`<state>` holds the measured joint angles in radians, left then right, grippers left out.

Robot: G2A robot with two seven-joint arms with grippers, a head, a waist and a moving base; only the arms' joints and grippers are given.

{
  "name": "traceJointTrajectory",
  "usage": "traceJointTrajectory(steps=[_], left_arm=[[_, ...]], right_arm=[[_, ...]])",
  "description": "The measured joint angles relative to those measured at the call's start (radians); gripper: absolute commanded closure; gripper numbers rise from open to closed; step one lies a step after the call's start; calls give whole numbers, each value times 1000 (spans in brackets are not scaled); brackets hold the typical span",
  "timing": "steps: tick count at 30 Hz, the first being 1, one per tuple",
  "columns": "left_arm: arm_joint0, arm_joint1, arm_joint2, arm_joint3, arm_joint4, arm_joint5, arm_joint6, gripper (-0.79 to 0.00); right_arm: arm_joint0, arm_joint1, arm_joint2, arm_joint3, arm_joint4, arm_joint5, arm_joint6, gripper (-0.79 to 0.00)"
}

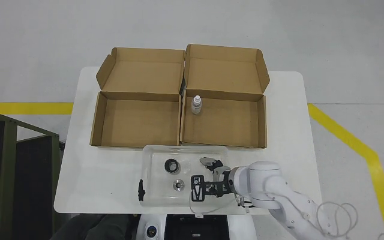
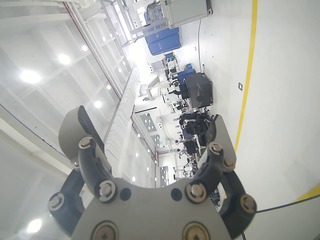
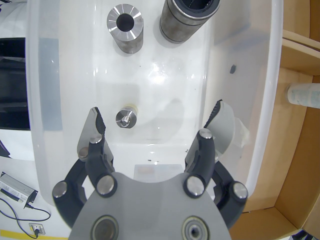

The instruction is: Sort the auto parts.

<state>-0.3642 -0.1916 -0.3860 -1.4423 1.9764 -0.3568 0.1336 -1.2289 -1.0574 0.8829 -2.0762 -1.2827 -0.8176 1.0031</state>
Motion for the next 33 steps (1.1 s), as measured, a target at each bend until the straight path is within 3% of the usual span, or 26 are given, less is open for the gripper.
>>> traceJointTrajectory(steps=[14,30,31,33], left_arm=[[0,0,0,0,0,0,0,-785],[0,0,0,0,0,0,0,-785],[0,0,0,0,0,0,0,-785],[0,0,0,0,0,0,0,-785]], right_arm=[[64,15,-122,1,-37,70,70,-631],[182,48,-266,35,48,160,159,-456],[189,50,-272,35,53,162,162,-397],[204,55,-287,37,64,170,170,-360]])
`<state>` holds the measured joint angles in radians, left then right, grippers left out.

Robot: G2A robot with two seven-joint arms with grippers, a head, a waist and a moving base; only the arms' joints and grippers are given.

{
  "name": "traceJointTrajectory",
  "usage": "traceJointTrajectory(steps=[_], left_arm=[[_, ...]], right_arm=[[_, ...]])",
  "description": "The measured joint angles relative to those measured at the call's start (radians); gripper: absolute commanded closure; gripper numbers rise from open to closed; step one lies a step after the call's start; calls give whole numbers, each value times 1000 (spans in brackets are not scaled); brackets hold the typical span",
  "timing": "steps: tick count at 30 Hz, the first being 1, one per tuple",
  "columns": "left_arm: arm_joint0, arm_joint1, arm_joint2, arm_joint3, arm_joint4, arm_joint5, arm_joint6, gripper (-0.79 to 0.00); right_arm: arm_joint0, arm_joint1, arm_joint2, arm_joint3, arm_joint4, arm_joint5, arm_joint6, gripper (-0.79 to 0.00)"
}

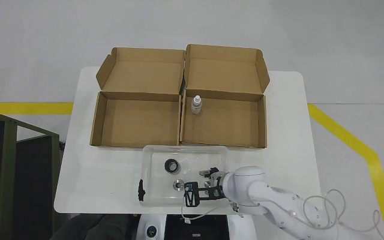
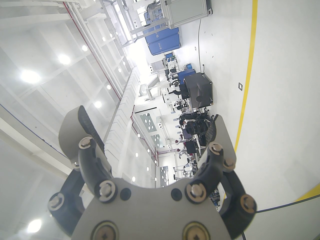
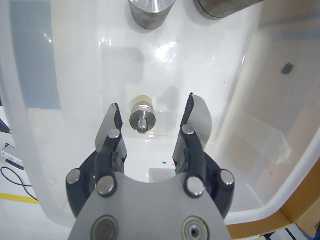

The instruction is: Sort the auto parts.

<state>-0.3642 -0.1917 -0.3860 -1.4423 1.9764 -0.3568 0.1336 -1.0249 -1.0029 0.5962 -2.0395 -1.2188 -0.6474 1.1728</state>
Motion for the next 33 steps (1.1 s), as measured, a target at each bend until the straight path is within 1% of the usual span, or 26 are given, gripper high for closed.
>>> traceJointTrajectory(steps=[4,8,10,11,14,15,16,22,26,29,33], left_arm=[[0,0,0,0,0,0,0,-785],[0,0,0,0,0,0,0,-785],[0,0,0,0,0,0,0,-785],[0,0,0,0,0,0,0,-785],[0,0,0,0,0,0,0,-785],[0,0,0,0,0,0,0,-785],[0,0,0,0,0,0,0,-785],[0,0,0,0,0,0,0,-785],[0,0,0,0,0,0,0,-785],[0,0,0,0,0,0,0,-785],[0,0,0,0,0,0,0,-785]], right_arm=[[27,7,-25,-1,20,13,13,-305],[48,13,-46,8,48,21,20,-302],[59,15,-55,11,61,24,24,-265],[63,15,-59,11,67,25,25,-228],[75,16,-68,15,84,26,26,-52],[79,16,-71,16,91,25,25,-12],[82,17,-73,18,95,24,24,0],[99,18,-79,21,110,18,18,0],[99,21,-63,3,126,8,1,0],[96,25,-43,-22,120,-6,-31,0],[88,33,-12,-56,104,-49,-105,0]])
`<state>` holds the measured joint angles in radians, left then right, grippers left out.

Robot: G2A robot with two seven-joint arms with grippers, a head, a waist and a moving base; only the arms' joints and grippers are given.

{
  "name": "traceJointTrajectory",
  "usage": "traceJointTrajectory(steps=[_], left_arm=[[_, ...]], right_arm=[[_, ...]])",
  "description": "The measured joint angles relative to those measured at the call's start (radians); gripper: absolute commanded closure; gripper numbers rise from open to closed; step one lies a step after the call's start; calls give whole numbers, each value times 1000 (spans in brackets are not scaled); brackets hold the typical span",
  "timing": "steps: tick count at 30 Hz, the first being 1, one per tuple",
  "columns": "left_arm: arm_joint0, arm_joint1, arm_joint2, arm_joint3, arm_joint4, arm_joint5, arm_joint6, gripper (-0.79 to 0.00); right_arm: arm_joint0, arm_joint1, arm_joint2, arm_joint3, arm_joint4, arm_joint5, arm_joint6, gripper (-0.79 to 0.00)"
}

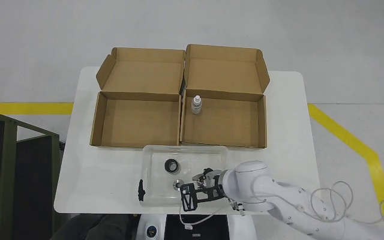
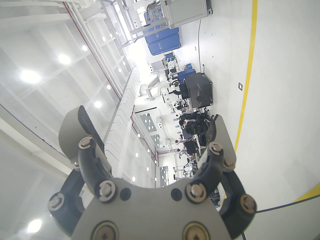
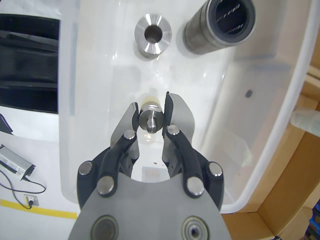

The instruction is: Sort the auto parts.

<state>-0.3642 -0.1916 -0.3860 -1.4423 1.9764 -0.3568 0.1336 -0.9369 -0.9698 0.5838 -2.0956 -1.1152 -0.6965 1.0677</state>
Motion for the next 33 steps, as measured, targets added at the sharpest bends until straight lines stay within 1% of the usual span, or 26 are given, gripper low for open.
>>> traceJointTrajectory(steps=[5,10,13,18,24,26,28,33], left_arm=[[0,0,0,0,0,0,0,-785],[0,0,0,0,0,0,0,-785],[0,0,0,0,0,0,0,-785],[0,0,0,0,0,0,0,-785],[0,0,0,0,0,0,0,-785],[0,0,0,0,0,0,0,-785],[0,0,0,0,0,0,0,-785],[0,0,0,0,0,0,0,-785]], right_arm=[[-18,10,44,-37,-15,-13,-75,0],[-37,19,97,-40,-15,-29,-194,0],[-50,23,135,-34,-13,-33,-302,0],[-70,30,196,-29,-65,-51,-460,0],[-96,36,267,-3,-81,-38,-620,0],[-103,37,289,6,-73,-27,-666,0],[-112,37,314,15,-54,-20,-737,0],[-137,39,358,29,-68,-14,-842,0]])
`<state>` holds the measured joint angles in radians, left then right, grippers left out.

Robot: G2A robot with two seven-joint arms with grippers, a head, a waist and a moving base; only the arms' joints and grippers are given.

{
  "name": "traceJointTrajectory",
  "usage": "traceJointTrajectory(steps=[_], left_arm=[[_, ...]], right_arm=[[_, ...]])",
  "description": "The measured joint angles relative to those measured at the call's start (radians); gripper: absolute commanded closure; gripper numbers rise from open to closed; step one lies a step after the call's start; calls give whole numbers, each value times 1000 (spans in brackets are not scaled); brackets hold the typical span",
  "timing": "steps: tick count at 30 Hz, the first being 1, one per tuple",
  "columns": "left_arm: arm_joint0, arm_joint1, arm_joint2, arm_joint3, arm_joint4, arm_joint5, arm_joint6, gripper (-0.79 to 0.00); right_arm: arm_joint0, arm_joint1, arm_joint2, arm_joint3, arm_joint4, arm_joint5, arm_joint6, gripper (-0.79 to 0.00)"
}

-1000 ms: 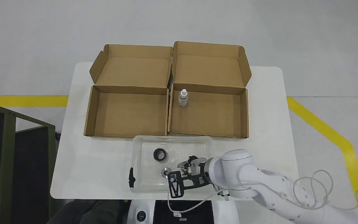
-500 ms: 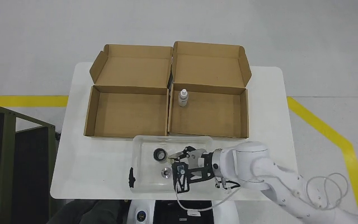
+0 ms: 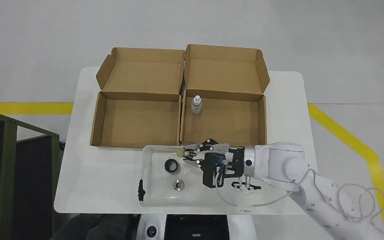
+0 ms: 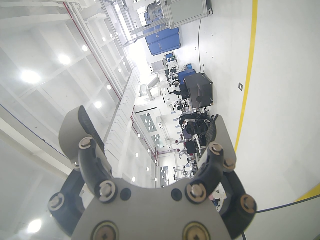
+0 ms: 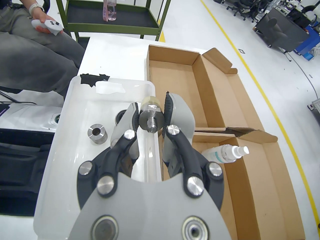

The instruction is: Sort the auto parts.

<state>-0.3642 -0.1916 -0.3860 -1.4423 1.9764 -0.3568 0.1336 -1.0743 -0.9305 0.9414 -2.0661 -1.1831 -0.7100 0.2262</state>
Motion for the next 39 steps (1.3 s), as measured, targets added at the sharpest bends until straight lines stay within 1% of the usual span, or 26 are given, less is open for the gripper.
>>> traceJointTrajectory(steps=[6,9,18,32,39], left_arm=[[0,0,0,0,0,0,0,-785],[0,0,0,0,0,0,0,-785],[0,0,0,0,0,0,0,-785],[0,0,0,0,0,0,0,-785],[0,0,0,0,0,0,0,-785]], right_arm=[[-33,0,51,12,9,42,-94,0],[-46,0,73,11,16,66,-113,0],[-55,-5,126,9,53,89,-165,0],[-58,-14,176,35,102,101,-163,0],[-41,-18,183,48,96,84,-127,0]])
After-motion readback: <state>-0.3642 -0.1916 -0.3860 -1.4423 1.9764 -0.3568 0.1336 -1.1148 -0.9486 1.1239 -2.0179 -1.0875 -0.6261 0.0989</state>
